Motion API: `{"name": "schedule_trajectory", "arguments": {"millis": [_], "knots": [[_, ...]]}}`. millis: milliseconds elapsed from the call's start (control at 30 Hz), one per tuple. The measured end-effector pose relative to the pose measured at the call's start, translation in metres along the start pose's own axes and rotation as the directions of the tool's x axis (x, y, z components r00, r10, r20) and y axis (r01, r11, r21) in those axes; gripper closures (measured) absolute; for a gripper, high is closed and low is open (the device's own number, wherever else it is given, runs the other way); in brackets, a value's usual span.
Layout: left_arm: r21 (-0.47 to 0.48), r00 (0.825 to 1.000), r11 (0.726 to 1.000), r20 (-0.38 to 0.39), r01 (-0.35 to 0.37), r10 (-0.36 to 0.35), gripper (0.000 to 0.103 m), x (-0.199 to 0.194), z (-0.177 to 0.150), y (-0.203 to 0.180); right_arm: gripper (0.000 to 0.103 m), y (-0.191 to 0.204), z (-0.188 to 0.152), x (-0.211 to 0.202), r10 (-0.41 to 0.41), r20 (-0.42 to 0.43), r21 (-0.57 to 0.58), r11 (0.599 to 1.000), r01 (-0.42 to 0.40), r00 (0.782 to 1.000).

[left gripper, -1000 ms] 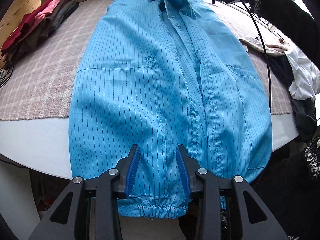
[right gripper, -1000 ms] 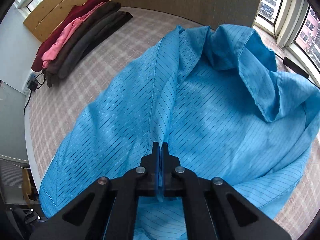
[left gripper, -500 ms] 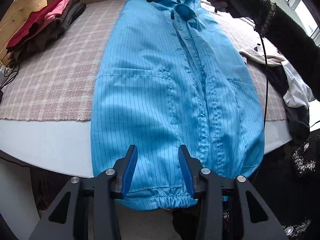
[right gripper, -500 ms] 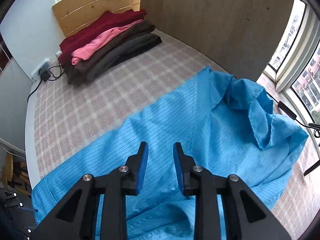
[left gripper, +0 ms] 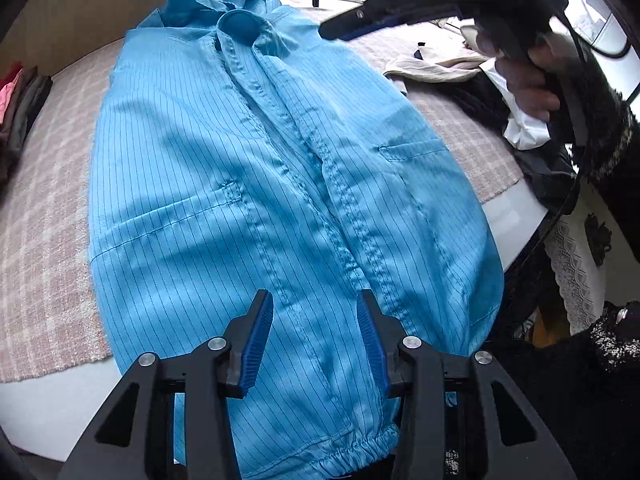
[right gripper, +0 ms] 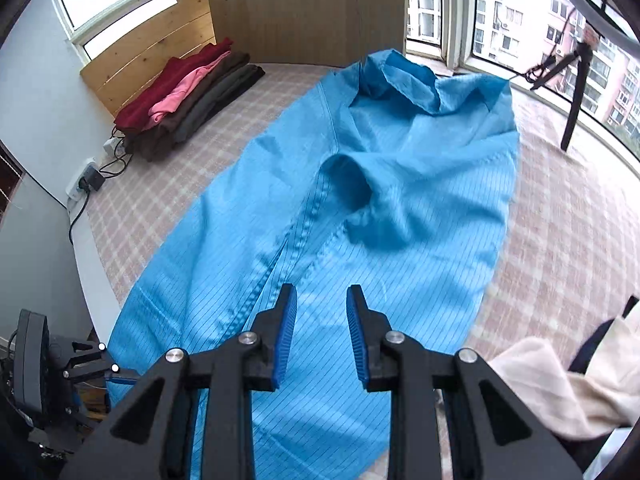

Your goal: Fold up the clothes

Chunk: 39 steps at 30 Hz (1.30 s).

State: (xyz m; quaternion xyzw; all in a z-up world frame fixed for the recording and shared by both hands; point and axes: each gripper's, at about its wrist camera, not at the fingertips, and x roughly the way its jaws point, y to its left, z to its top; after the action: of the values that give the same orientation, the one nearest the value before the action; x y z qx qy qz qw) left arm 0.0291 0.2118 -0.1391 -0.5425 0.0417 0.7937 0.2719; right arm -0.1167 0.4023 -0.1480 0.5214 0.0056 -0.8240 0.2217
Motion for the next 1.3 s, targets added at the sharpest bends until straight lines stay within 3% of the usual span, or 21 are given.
{"name": "schedule_trajectory", "arguments": {"millis": [100, 233, 300, 400, 433, 500, 600, 733, 867, 1067, 1200, 1300], "knots": [[-0.007, 1.000, 1.000, 0.001, -0.026, 0.026, 0.060, -0.029, -0.014, 0.025, 0.077, 0.033, -0.058, 0.016, -0.038, -0.044, 0.030, 0.999, 0.039, 0.998], [0.006, 0.999, 0.999, -0.036, -0.037, 0.037, 0.059, -0.050, -0.039, 0.055, 0.077, 0.065, -0.084, 0.050, -0.086, -0.055, 0.060, 0.994, 0.089, 0.995], [-0.016, 0.998, 0.999, -0.050, -0.045, 0.044, 0.059, -0.053, -0.048, 0.069, 0.077, 0.074, -0.084, 0.043, -0.125, -0.045, 0.071, 0.989, 0.128, 0.991], [-0.074, 0.998, 0.997, -0.063, -0.017, 0.012, 0.059, -0.053, -0.062, 0.085, 0.075, 0.069, -0.106, -0.011, -0.156, 0.072, 0.166, 0.976, 0.142, 0.985], [-0.092, 0.997, 0.996, -0.073, -0.007, 0.000, 0.059, -0.050, -0.068, 0.086, 0.068, 0.063, -0.121, -0.030, -0.189, 0.092, 0.204, 0.965, 0.168, 0.978], [-0.123, 0.995, 0.992, -0.091, 0.019, -0.030, 0.059, -0.043, -0.080, 0.088, 0.064, 0.048, -0.156, -0.060, -0.256, 0.107, 0.310, 0.927, 0.213, 0.961], [-0.146, 0.993, 0.988, -0.092, 0.056, -0.070, 0.055, -0.040, -0.093, 0.083, 0.064, 0.018, -0.207, -0.077, -0.214, 0.092, 0.478, 0.866, 0.145, 0.973], [-0.174, 0.991, 0.982, -0.096, 0.075, -0.093, 0.051, -0.036, -0.091, 0.079, 0.064, 0.013, -0.244, -0.065, -0.178, 0.051, 0.555, 0.823, 0.120, 0.983], [-0.197, 0.991, 0.976, -0.082, 0.090, -0.108, 0.051, -0.037, -0.081, 0.079, 0.061, 0.023, -0.240, -0.048, -0.201, 0.057, 0.500, 0.854, 0.146, 0.978], [-0.100, 0.987, 0.993, -0.137, 0.066, -0.079, 0.051, -0.035, -0.076, 0.064, 0.055, 0.037, -0.230, -0.029, -0.236, 0.044, 0.380, 0.903, 0.202, 0.971], [-0.057, 0.986, 0.996, -0.152, 0.067, -0.075, 0.050, -0.031, -0.073, 0.057, 0.054, 0.042, -0.230, -0.025, -0.187, 0.107, 0.330, 0.933, 0.142, 0.977], [-0.023, 0.988, 0.998, -0.142, 0.061, -0.064, 0.050, -0.029, -0.070, 0.053, 0.056, 0.046, -0.230, -0.023, -0.190, 0.131, 0.270, 0.951, 0.149, 0.973]]}}
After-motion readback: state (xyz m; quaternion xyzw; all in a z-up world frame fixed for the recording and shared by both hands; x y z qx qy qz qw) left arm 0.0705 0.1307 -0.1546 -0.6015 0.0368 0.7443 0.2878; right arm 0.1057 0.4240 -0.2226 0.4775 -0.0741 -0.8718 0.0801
